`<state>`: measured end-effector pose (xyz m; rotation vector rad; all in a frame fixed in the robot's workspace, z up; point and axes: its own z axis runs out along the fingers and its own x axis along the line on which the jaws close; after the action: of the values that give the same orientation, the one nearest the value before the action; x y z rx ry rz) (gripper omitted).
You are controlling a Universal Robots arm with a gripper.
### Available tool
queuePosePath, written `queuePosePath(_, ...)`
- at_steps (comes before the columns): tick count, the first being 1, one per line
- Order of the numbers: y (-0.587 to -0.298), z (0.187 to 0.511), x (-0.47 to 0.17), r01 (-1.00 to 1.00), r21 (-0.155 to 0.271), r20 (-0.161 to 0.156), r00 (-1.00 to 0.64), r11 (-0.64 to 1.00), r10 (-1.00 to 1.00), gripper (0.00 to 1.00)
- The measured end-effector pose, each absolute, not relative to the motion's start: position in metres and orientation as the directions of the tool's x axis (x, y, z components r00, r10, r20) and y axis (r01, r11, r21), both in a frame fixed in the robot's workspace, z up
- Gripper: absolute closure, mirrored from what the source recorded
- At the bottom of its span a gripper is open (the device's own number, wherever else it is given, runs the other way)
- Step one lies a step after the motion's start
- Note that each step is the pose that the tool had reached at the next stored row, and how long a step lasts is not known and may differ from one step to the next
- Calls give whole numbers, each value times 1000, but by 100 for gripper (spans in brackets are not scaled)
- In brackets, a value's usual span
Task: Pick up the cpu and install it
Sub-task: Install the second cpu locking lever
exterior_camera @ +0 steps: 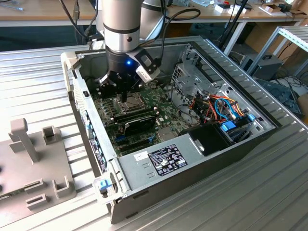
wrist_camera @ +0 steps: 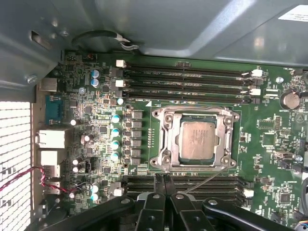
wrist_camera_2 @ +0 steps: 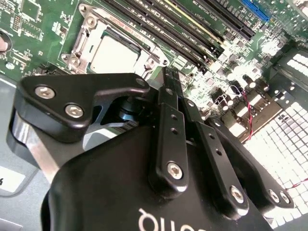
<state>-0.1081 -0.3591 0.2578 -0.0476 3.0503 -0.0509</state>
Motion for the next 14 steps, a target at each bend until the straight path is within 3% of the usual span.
queuePosePath(14,-361,258,-80,-30,-31,-89,-995,999,-32,89)
